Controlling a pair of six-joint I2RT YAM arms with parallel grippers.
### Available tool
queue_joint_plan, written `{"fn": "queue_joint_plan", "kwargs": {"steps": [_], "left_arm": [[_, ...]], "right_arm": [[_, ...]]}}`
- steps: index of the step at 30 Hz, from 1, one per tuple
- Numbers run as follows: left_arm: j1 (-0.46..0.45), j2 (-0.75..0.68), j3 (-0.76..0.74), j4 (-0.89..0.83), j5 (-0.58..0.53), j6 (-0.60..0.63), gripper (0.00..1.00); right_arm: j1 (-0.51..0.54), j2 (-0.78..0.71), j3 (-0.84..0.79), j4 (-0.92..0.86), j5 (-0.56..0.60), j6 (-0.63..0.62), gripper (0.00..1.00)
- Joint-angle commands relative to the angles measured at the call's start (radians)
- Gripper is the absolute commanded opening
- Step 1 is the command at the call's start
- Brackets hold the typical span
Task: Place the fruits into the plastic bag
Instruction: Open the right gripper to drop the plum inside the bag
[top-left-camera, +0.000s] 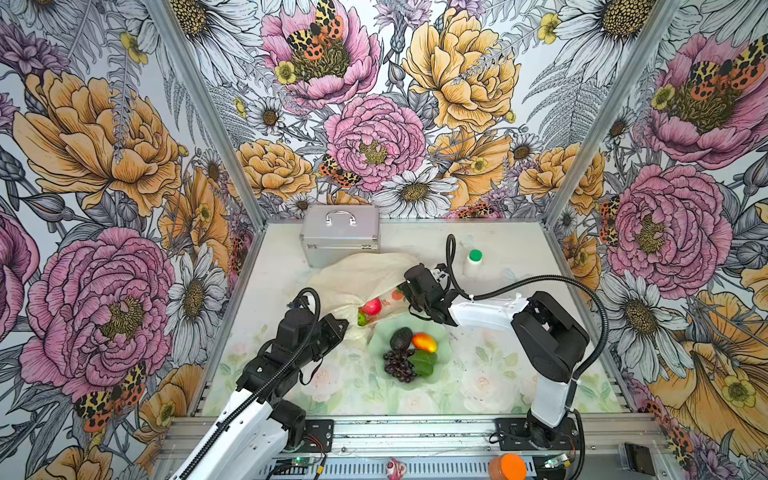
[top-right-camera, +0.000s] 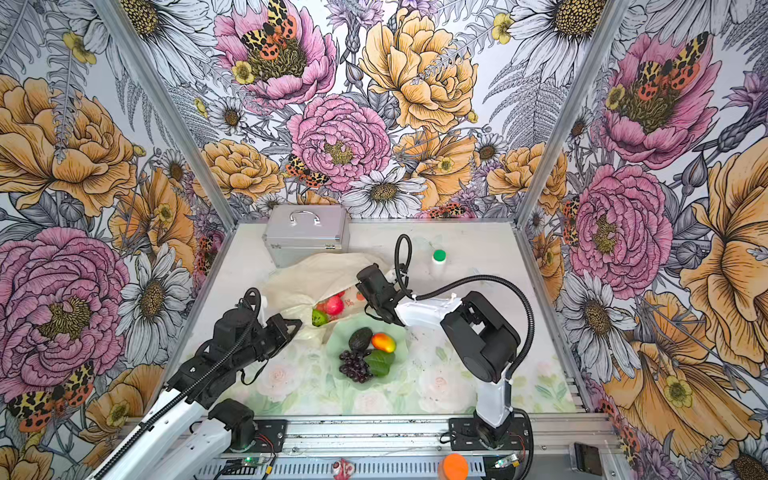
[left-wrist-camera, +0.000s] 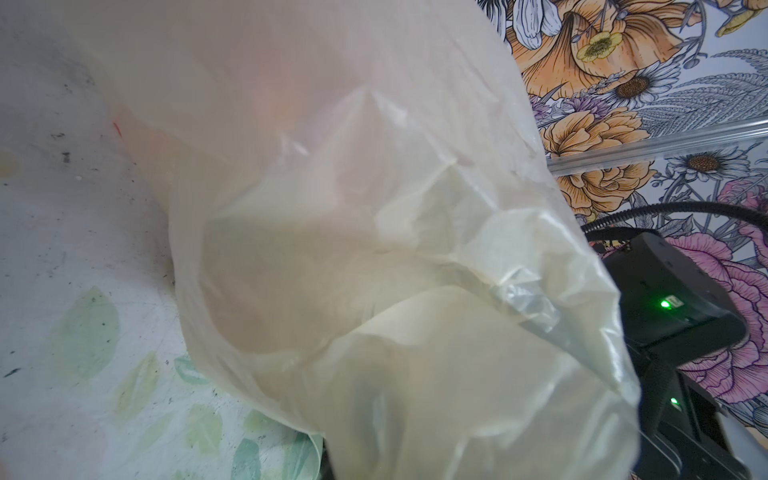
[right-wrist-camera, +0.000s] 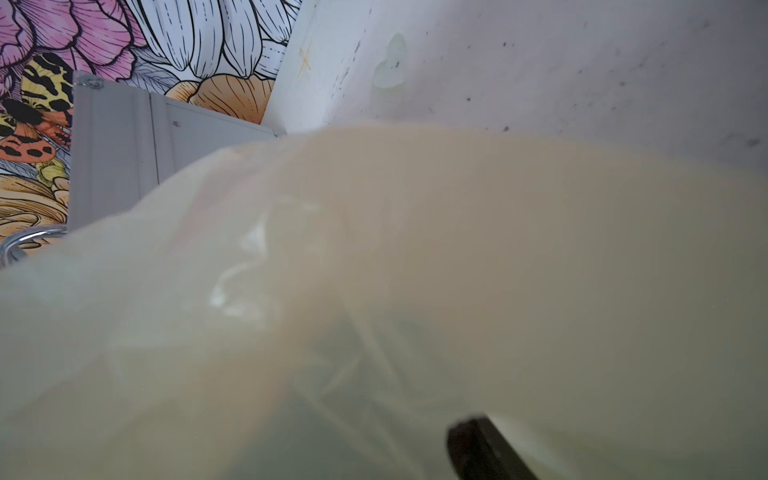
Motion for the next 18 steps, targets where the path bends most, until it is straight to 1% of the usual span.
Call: {"fn": "queue_joint_plan", "kwargs": {"steps": [1, 7, 14, 18], "left_arm": [[-0.002, -0.009, 0.009, 0.025, -0.018, 0.002, 0.00], [0.005, -0.018, 0.002, 0.025, -0.012, 0.002, 0.00], [0.006, -0.031, -0.009, 0.024, -0.013, -0.010, 0.00], [0.007, -0.038, -0.011, 0.024, -0.015, -0.011, 0.00]], "right_arm": [[-0.006, 0.015, 0.036, 0.006, -0.002, 0.003, 0.63], [-0.009, 0.019, 0.043, 0.015, -0.019, 0.001, 0.74], [-0.012, 0.013, 0.060, 0.050, -0.065, -0.063, 0.75], [-0.015, -0.006, 0.084, 0.059, -0.118, -0.155, 0.74]]}}
